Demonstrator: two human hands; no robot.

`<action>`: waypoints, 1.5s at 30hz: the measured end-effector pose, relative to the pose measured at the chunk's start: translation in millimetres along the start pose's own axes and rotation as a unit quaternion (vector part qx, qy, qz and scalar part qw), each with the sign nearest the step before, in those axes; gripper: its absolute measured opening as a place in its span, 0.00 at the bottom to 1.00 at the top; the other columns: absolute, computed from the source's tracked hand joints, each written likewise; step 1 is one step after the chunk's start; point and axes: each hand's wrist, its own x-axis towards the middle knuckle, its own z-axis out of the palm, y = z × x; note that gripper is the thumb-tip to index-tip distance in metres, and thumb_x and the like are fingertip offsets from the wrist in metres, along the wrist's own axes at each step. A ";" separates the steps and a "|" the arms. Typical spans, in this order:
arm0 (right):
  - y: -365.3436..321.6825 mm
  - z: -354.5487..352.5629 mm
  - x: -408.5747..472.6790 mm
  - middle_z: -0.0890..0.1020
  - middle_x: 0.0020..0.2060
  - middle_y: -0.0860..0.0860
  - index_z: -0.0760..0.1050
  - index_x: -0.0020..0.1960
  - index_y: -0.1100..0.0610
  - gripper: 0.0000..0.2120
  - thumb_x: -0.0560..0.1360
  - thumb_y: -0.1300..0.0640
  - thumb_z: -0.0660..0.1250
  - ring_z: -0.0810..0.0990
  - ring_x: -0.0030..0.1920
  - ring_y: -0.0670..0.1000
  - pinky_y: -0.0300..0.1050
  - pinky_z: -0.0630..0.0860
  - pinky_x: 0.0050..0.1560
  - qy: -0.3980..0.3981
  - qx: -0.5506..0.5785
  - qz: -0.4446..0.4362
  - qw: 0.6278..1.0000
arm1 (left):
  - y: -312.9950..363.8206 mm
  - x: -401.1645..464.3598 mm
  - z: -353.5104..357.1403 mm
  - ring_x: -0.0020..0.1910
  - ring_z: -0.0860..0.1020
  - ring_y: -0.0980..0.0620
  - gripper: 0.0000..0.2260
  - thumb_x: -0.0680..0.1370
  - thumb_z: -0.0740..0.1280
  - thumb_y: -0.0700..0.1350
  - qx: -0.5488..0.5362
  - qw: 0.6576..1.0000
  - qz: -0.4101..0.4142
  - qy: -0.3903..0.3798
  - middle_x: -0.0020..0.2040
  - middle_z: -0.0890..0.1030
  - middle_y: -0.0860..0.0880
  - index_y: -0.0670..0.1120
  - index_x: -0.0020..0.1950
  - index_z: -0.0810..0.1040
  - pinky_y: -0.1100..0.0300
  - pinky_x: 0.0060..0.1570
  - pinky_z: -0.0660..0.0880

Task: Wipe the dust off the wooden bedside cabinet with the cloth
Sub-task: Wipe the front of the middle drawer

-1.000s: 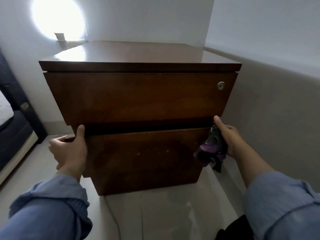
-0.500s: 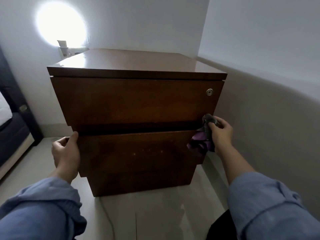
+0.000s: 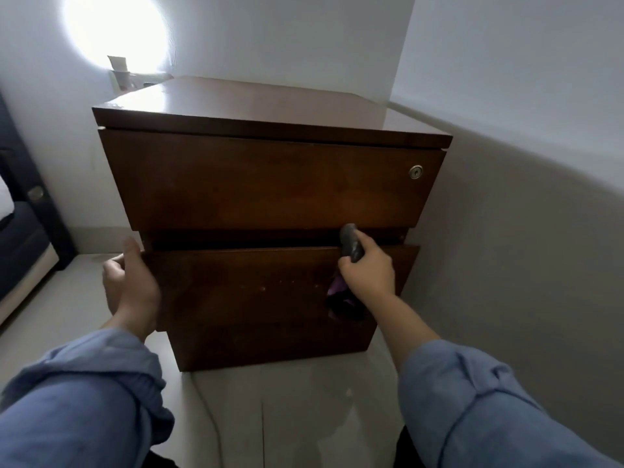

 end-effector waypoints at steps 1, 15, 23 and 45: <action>-5.9 9.2 -5.3 0.74 0.66 0.49 0.63 0.71 0.44 0.29 0.72 0.55 0.66 0.75 0.62 0.54 0.51 0.75 0.62 -0.013 -0.004 -0.014 1.000 | -0.8 1.2 -1.5 0.62 0.72 0.40 0.34 0.75 0.47 0.69 0.005 1.000 -0.001 -0.012 0.63 0.74 0.42 0.45 0.66 0.68 0.44 0.63 0.66; -83.7 107.9 -45.7 0.71 0.68 0.44 0.64 0.72 0.44 0.28 0.73 0.55 0.65 0.74 0.63 0.51 0.47 0.75 0.61 -0.130 -0.015 -0.121 0.984 | 15.4 -4.4 -34.7 0.73 0.63 0.47 0.38 0.76 0.38 0.69 -0.045 0.980 -0.059 -0.187 0.73 0.68 0.47 0.47 0.72 0.67 0.46 0.71 0.50; -117.5 153.7 -64.1 0.73 0.67 0.47 0.65 0.71 0.46 0.28 0.72 0.56 0.66 0.74 0.63 0.53 0.47 0.74 0.61 -0.169 -0.019 -0.181 0.969 | 14.3 -0.4 -40.8 0.73 0.63 0.48 0.39 0.75 0.38 0.70 -0.053 0.977 -0.061 -0.195 0.74 0.67 0.48 0.48 0.72 0.68 0.49 0.71 0.52; -4.2 36.4 -37.6 0.74 0.60 0.53 0.73 0.61 0.52 0.14 0.76 0.57 0.62 0.76 0.54 0.54 0.46 0.70 0.54 0.165 0.152 0.075 0.972 | -5.9 -69.2 18.5 0.71 0.66 0.52 0.24 0.76 0.61 0.39 0.380 0.780 0.420 -0.266 0.73 0.68 0.50 0.49 0.72 0.68 0.59 0.70 0.60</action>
